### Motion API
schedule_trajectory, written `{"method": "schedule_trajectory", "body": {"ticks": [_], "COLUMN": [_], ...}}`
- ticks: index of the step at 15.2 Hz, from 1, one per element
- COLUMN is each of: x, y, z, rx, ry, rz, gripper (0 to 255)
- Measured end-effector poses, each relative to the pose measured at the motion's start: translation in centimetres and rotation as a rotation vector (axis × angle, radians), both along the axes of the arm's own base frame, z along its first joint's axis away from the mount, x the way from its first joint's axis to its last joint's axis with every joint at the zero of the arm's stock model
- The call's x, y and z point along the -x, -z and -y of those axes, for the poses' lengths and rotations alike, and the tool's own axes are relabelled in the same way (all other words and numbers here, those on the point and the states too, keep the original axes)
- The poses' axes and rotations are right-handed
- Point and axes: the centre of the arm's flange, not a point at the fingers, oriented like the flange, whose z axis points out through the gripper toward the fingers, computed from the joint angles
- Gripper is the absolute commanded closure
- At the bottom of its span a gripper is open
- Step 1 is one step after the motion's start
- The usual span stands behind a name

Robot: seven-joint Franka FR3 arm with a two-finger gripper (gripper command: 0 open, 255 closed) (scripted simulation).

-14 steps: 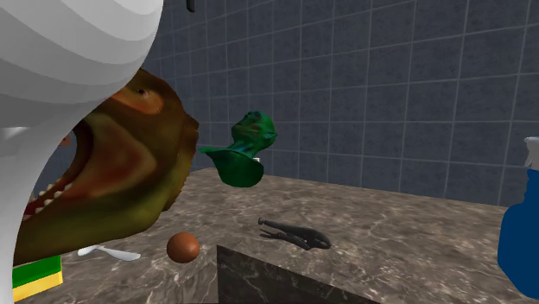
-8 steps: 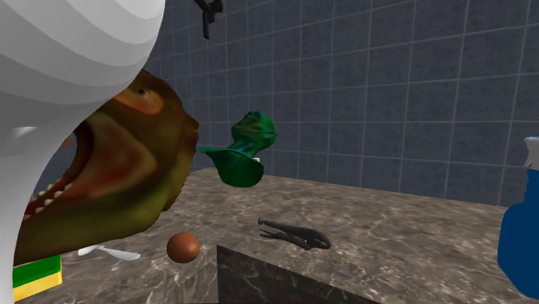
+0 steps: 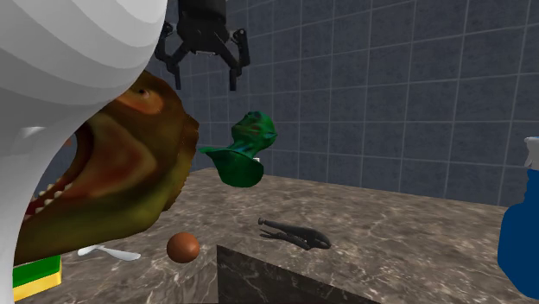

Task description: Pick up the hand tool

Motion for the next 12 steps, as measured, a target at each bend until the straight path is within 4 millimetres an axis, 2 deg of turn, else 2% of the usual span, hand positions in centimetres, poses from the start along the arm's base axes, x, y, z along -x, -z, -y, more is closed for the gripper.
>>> {"method": "schedule_trajectory", "body": {"ticks": [6,12], "x": [-0.5,-2.1], "y": [6.9,13.6], "z": [3.9,7.8], "rx": [0.033,0.067], "ry": [-0.181,-0.362], "rz": [-0.019,-0.039], "gripper": [0,0]}}
